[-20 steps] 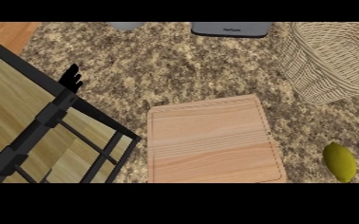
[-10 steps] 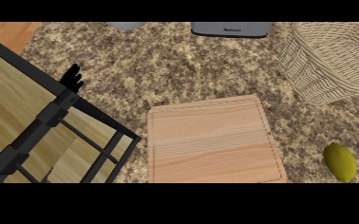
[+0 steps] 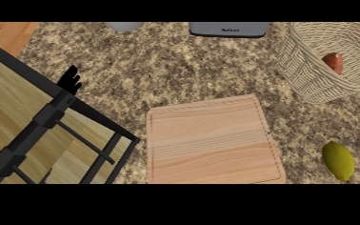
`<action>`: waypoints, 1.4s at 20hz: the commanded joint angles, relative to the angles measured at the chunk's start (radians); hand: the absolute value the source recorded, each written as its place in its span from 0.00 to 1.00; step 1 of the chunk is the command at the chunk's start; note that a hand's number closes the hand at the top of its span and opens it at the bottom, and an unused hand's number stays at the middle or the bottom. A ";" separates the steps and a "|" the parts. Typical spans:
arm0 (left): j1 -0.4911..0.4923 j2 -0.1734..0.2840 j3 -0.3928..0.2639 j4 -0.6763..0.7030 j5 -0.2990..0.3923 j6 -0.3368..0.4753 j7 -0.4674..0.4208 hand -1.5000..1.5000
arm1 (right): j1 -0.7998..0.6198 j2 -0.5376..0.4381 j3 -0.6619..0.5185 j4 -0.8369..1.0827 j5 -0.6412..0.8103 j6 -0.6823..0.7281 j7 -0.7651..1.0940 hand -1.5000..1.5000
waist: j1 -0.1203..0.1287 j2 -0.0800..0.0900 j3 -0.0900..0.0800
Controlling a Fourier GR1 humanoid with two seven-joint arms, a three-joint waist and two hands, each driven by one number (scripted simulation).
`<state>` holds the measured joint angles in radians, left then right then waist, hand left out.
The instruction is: Pick the sweet potato from the cutting board and place it in the basket
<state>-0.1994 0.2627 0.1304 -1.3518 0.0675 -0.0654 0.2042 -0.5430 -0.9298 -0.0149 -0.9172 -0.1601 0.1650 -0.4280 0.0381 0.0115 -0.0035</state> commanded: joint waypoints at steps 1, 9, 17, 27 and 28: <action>-0.039 0.005 0.017 -0.015 0.011 0.003 0.016 0.50 | -0.129 0.093 0.035 0.119 0.082 -0.001 -0.048 0.00 | -0.011 -0.005 0.004; -0.038 -0.004 0.005 -0.043 -0.007 0.024 0.042 0.50 | -0.276 0.045 -0.148 0.361 -0.079 0.128 0.042 0.00 | -0.010 -0.002 0.005; -0.026 0.018 0.018 -0.036 0.014 -0.023 0.008 0.50 | -0.295 -0.136 -0.294 0.625 -0.183 0.331 0.083 0.00 | 0.003 0.011 0.009; -0.018 -0.004 0.011 -0.035 0.009 -0.009 -0.007 0.50 | -0.165 -0.261 -0.251 0.684 -0.112 0.603 -0.058 0.00 | 0.001 0.024 0.018; -0.016 -0.009 0.008 -0.049 -0.002 0.001 -0.026 0.50 | -0.174 -0.260 -0.249 0.684 -0.109 0.606 -0.052 0.00 | 0.013 0.022 0.017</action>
